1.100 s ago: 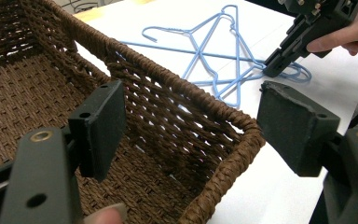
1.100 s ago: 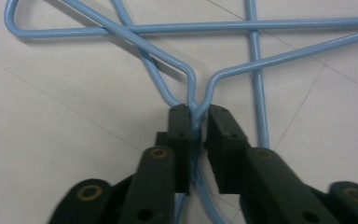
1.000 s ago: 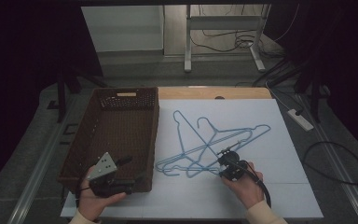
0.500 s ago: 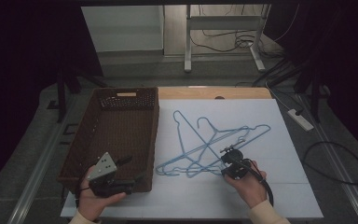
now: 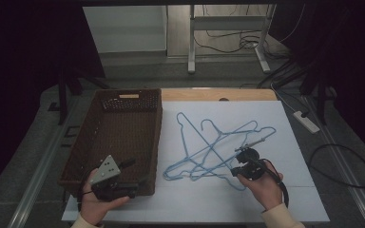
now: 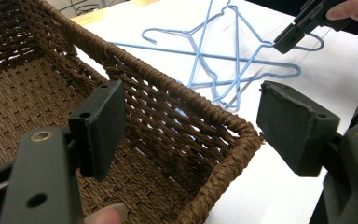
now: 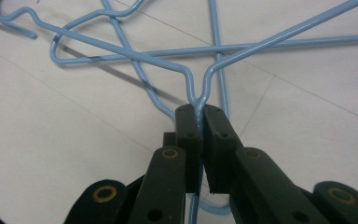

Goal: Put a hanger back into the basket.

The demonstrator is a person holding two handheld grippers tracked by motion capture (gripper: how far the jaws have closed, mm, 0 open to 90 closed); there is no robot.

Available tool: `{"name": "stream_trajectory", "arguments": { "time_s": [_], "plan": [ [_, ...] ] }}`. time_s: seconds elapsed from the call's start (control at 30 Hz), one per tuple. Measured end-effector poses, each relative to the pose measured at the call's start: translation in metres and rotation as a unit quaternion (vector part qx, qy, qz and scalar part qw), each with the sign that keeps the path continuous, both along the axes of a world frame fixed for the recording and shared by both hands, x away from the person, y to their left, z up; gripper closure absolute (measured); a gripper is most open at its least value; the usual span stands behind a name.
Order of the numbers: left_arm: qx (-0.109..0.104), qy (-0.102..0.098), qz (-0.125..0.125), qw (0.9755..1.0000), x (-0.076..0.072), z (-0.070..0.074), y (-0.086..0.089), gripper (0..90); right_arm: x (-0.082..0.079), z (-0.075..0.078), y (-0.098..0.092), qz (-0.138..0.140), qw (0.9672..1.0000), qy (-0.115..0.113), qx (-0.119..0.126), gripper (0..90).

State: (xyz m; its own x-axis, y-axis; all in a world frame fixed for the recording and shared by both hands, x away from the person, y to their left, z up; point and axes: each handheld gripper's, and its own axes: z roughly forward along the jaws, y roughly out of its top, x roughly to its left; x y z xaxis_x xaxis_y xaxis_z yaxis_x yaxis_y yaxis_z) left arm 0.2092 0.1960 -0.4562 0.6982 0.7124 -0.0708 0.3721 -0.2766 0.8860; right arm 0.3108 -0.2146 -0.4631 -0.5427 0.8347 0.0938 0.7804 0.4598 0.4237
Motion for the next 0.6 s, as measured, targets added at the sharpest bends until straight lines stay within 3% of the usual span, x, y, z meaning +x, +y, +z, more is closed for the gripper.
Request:
{"name": "stream_trajectory", "arguments": {
  "time_s": [0.6],
  "plan": [
    [0.009,-0.005,-0.001,0.9999,-0.002,0.002,-0.004,25.2,-0.002,0.011,-0.015,0.012,0.9989,-0.004,0.046,85.7]
  ]
}}
